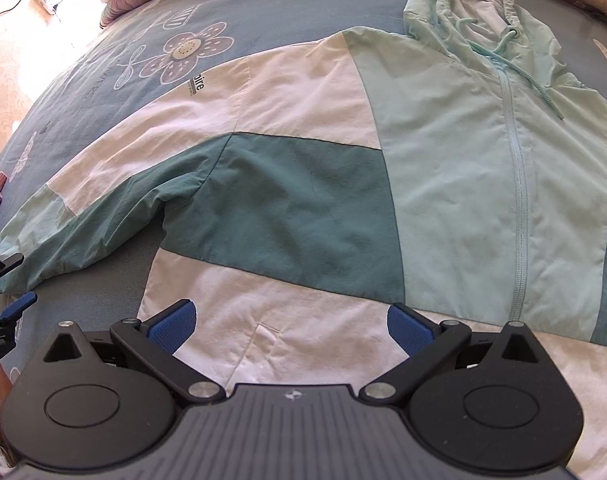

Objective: Fold clothes
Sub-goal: 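Move the open left gripper to the green sleeve's elastic cuff and close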

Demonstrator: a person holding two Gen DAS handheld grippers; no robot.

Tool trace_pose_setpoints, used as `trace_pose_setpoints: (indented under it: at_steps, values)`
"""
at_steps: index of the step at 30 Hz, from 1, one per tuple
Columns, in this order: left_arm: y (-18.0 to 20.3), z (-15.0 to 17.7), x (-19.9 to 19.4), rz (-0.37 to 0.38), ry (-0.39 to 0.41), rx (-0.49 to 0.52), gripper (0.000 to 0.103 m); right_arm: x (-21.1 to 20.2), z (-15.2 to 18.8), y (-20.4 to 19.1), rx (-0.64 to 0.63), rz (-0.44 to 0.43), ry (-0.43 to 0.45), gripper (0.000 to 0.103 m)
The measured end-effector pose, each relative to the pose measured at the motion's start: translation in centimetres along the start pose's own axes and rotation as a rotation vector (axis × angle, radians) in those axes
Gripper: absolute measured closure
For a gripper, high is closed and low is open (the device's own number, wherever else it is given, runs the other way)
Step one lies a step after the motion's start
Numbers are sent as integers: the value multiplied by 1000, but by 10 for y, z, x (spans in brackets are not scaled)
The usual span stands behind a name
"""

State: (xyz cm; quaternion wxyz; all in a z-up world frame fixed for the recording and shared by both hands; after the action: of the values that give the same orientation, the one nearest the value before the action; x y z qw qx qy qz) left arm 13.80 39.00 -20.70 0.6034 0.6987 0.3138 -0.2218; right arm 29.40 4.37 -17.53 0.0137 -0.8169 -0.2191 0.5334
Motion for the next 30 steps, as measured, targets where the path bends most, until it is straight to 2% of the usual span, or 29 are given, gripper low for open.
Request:
trace_pose_setpoints:
  at_steps: [3, 6, 8, 20, 30]
  values:
    - [-15, -18, 2, -82, 36, -1, 58, 7, 3, -8, -3, -8, -24, 0]
    - [-19, -29, 4, -111, 63, -10, 58, 20, 13, -10, 22, -2, -69, 0]
    - [-21, -34, 6, -112, 72, -33, 58, 27, 19, -10, 41, -1, -90, 0]
    - [-20, -51, 15, -90, 106, -93, 57, 38, 30, -21, -83, 95, -117, 0]
    - [-9, -55, 25, -140, 98, -57, 56, 42, 34, -25, -139, 170, -121, 0]
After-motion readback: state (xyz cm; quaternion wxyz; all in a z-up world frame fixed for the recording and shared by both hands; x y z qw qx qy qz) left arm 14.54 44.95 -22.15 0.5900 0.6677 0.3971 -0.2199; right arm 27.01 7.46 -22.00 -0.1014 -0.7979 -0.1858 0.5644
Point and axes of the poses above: each gripper's, at about its wrist camera, not at the fingertips, and x roughly the way its jaws point, y to its right, z to its underside, the point moved 10 cm from there along x, roughly the way its jaws point, and after that the axes turned 3 degrees about y, right-handed, at the moved point
